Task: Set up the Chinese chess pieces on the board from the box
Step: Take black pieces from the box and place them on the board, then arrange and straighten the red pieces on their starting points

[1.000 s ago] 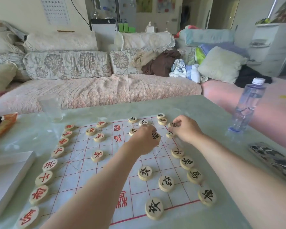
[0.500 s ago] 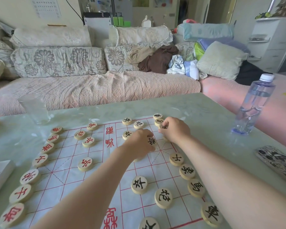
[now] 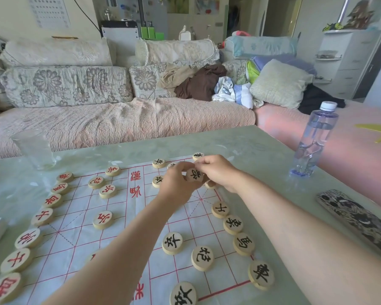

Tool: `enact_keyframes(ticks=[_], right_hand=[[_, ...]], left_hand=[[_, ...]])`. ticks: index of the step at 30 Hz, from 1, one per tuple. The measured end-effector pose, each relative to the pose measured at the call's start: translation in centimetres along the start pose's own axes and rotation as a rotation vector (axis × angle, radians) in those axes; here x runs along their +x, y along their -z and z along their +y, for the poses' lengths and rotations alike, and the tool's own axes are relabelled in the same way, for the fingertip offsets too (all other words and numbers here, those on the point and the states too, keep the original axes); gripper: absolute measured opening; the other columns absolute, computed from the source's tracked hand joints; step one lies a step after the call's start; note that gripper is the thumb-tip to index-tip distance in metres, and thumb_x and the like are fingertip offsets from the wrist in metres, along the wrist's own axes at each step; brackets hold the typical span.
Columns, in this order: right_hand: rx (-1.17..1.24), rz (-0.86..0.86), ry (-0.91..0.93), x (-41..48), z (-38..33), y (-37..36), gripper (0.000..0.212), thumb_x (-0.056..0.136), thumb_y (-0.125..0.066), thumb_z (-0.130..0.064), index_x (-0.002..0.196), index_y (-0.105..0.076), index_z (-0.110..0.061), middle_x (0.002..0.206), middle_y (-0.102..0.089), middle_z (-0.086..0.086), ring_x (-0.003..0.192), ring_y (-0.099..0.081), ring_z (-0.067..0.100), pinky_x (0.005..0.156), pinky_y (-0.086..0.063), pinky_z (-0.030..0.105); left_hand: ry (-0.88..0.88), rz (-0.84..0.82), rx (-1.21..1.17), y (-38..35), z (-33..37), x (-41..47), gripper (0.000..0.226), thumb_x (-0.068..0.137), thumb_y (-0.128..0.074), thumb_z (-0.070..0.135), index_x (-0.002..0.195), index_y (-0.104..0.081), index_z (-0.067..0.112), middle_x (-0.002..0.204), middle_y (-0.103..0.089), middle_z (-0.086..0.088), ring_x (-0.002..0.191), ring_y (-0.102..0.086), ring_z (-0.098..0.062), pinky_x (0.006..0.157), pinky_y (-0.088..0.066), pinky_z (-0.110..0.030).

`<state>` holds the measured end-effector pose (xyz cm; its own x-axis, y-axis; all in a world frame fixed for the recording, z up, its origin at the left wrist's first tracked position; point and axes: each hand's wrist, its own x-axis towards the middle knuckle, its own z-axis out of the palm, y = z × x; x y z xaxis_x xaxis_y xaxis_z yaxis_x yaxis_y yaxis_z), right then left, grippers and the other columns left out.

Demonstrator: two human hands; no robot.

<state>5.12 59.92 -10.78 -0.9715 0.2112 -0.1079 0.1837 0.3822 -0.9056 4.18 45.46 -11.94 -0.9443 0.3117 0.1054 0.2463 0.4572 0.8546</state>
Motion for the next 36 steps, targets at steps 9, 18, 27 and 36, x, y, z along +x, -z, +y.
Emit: enact_keyframes(ticks=[9, 18, 27, 36], right_hand=[[0.072, 0.003, -0.031, -3.0, 1.7, 2.8, 0.031, 0.079, -0.082, -0.026, 0.104, -0.070, -0.012, 0.092, -0.075, 0.007, 0.067, -0.067, 0.012, 0.059, -0.051, 0.024], [-0.093, 0.084, -0.052, -4.1, 3.0, 4.4, 0.035, 0.070, -0.080, -0.031, 0.097, -0.071, -0.011, 0.084, -0.072, 0.005, 0.070, -0.062, 0.012, 0.063, -0.048, 0.026], [-0.471, 0.140, 0.051, -4.7, 3.9, 4.5, 0.022, 0.073, -0.079, -0.032, 0.088, -0.068, -0.019, 0.089, -0.065, -0.006, 0.085, -0.064, 0.016, 0.073, -0.052, 0.029], [-0.693, 0.066, 0.105, -4.6, 4.3, 3.5, 0.020, 0.079, -0.070, -0.045, 0.093, -0.072, -0.031, 0.097, -0.065, -0.012, 0.091, -0.062, 0.014, 0.078, -0.051, 0.028]], left_hand=[[0.026, 0.054, -0.069, -1.8, 1.8, -1.2, 0.047, 0.076, -0.079, 0.019, 0.116, -0.054, 0.015, 0.111, -0.063, 0.006, 0.085, -0.065, -0.011, 0.067, -0.053, -0.027], [-0.011, -0.090, -0.038, -2.9, 1.8, -2.1, 0.056, 0.080, -0.073, 0.009, 0.128, -0.048, 0.021, 0.113, -0.063, 0.007, 0.080, -0.063, -0.005, 0.066, -0.052, -0.024], [-0.122, -0.260, 0.412, -4.3, -0.1, -3.1, 0.017, 0.088, -0.062, 0.031, 0.102, -0.071, 0.027, 0.101, -0.066, 0.009, 0.088, -0.060, -0.010, 0.072, -0.046, -0.021], [-0.102, -0.088, 0.437, -3.3, -1.0, -3.1, 0.024, 0.090, -0.060, 0.031, 0.112, -0.064, 0.024, 0.103, -0.065, 0.008, 0.090, -0.058, -0.012, 0.071, -0.043, -0.023]])
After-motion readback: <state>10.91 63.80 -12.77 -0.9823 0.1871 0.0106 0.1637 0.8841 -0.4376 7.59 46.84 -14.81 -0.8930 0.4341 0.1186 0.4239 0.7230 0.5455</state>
